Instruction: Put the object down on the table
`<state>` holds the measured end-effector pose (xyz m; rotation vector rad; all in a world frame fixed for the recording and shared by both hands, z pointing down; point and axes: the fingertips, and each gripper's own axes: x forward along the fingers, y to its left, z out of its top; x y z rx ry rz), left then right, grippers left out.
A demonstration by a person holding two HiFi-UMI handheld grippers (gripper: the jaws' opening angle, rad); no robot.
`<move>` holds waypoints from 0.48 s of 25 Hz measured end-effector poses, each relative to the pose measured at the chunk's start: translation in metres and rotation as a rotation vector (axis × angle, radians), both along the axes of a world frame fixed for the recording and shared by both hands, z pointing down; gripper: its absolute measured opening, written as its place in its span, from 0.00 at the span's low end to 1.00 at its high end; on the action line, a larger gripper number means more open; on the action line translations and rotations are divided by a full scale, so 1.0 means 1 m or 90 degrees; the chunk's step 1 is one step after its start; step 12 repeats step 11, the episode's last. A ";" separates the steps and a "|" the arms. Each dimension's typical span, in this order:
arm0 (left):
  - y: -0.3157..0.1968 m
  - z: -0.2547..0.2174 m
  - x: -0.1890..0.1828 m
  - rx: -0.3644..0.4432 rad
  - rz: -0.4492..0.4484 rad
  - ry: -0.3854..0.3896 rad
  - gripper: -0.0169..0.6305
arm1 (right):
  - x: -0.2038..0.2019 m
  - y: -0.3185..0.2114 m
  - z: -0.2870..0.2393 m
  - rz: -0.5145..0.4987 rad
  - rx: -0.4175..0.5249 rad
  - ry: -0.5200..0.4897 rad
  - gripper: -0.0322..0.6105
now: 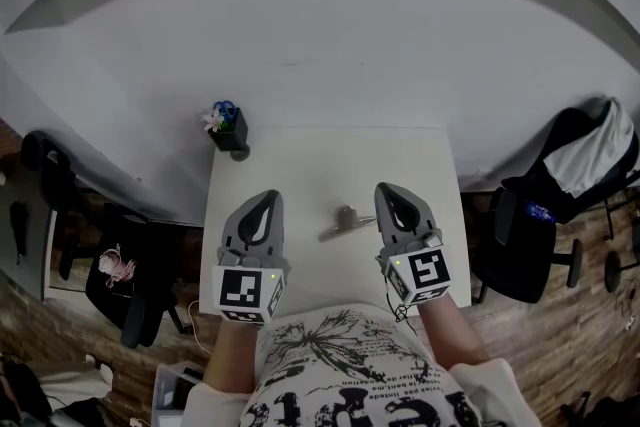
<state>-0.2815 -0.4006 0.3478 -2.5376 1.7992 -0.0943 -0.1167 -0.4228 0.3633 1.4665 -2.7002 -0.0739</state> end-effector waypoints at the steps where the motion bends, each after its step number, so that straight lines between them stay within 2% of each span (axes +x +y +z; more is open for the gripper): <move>1: 0.000 0.000 0.000 -0.001 -0.001 0.000 0.05 | 0.000 0.000 -0.001 0.001 0.002 0.001 0.04; 12: -0.003 -0.004 -0.003 0.003 -0.003 0.002 0.05 | 0.002 0.000 -0.007 0.007 0.006 -0.001 0.04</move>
